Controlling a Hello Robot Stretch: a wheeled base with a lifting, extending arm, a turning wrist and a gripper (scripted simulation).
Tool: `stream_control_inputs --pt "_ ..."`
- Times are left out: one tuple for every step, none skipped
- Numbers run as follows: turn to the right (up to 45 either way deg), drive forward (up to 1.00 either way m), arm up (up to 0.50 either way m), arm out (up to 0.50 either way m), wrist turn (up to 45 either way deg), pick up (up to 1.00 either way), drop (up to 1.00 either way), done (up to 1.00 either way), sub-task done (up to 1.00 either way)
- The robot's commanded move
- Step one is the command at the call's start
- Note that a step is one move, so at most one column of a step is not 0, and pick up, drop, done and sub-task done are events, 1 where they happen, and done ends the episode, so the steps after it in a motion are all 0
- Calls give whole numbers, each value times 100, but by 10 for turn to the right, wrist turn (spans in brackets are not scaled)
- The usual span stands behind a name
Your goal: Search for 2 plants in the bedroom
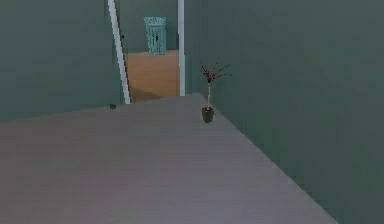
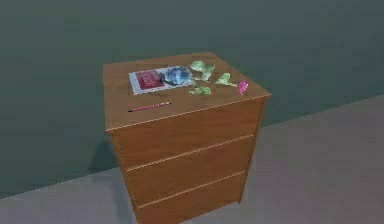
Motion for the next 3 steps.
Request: stream_control_inputs --pt "-30 0 0 0 0 0 0 0 0" --pt "0 100 0 0 0 0 0 0 0" --pt "0 55 0 0 0 0 0 0 0"
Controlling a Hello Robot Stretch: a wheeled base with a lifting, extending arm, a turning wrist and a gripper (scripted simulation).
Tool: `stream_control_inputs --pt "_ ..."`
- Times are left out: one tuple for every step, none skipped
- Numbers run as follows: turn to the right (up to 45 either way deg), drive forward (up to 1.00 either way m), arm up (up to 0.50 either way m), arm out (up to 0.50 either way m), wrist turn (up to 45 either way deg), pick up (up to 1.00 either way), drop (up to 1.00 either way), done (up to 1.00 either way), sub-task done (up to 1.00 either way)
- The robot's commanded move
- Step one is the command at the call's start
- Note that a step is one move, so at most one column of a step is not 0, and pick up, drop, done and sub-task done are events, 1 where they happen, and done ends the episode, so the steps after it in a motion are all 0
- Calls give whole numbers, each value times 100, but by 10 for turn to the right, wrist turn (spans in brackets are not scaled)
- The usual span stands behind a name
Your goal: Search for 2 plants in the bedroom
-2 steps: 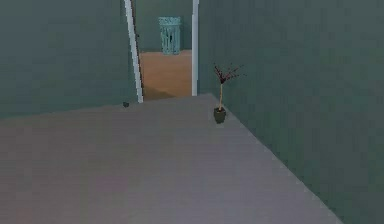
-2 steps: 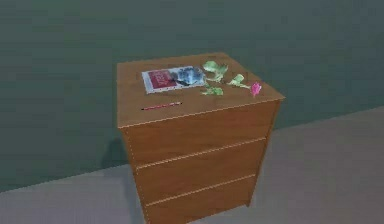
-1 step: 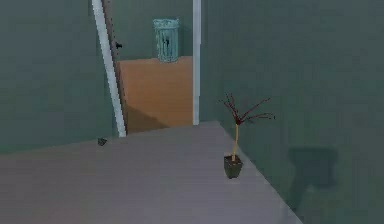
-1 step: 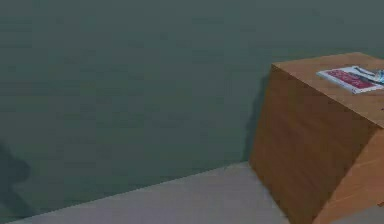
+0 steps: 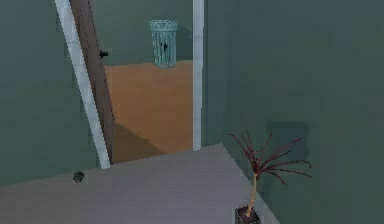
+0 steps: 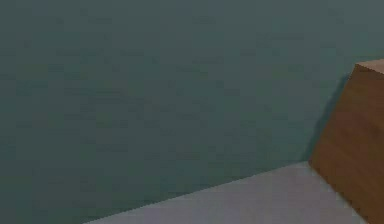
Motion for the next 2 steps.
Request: stream_control_inputs --pt "210 0 0 0 0 0 0 0 0" --pt "0 0 0 0 0 0 0 100 0"
